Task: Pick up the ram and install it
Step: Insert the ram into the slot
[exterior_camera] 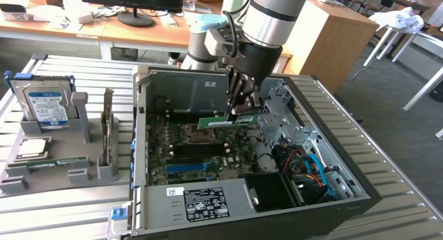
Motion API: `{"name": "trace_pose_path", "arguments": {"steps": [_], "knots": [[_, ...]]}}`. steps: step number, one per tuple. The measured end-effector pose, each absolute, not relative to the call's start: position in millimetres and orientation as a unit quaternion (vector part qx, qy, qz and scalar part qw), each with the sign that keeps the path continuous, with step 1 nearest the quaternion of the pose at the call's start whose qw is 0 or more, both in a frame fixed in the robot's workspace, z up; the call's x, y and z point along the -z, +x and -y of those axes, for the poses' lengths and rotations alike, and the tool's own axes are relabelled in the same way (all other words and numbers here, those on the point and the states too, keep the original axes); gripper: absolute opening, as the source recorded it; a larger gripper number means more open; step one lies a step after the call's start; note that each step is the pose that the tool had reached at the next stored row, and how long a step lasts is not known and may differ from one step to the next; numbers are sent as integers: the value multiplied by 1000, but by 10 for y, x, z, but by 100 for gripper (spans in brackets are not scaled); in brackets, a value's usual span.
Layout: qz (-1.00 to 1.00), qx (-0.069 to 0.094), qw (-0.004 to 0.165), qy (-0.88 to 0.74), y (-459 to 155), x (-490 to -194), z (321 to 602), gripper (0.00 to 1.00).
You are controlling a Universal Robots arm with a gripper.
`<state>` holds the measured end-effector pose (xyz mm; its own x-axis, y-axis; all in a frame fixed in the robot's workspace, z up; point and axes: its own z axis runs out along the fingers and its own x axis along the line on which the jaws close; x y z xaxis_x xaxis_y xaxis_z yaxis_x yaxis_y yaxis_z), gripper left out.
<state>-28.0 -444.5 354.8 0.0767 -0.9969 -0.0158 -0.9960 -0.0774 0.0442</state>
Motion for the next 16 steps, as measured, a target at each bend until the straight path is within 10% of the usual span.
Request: {"name": "trace_pose_path", "arguments": {"steps": [16], "knots": [[723,14,18,690,-386,-3258,4309,12]]}}
